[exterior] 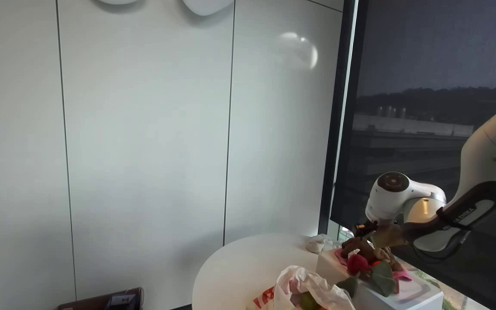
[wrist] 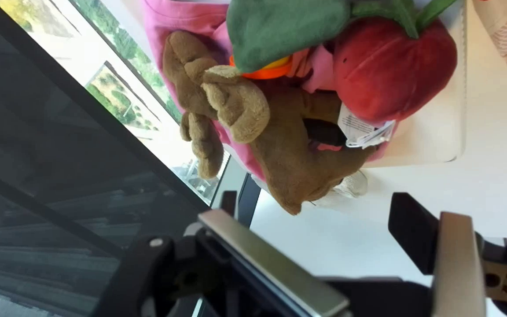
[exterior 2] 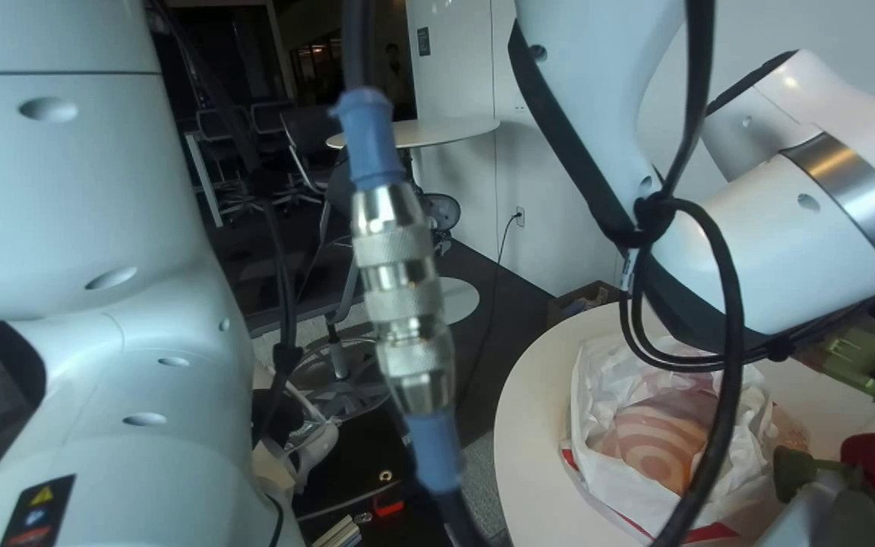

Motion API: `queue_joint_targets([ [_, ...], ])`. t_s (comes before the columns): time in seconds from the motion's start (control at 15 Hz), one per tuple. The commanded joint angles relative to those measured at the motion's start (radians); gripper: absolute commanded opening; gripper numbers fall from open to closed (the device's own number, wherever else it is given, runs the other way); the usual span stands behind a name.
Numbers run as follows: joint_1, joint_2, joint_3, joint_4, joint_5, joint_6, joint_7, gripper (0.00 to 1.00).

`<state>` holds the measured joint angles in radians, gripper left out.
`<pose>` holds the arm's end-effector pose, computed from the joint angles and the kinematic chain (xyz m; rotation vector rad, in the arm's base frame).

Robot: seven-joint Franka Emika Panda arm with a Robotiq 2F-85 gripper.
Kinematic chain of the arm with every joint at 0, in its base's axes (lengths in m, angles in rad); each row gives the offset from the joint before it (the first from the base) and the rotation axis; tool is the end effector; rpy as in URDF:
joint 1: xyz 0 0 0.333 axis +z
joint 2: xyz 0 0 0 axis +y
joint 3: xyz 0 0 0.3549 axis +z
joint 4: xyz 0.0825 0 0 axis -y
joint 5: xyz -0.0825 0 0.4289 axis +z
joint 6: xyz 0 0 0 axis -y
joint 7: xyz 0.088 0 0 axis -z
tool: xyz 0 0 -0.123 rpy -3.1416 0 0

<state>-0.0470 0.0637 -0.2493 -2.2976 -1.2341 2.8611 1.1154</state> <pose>0.5663 -0.1225 0.3460 2.5896 -0.3640 0.8446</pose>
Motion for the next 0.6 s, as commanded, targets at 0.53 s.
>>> queue_joint_targets([
  [0.53, 0.08, 0.169, 0.222, -0.137, 0.358, 0.102, -0.301, 1.0],
])
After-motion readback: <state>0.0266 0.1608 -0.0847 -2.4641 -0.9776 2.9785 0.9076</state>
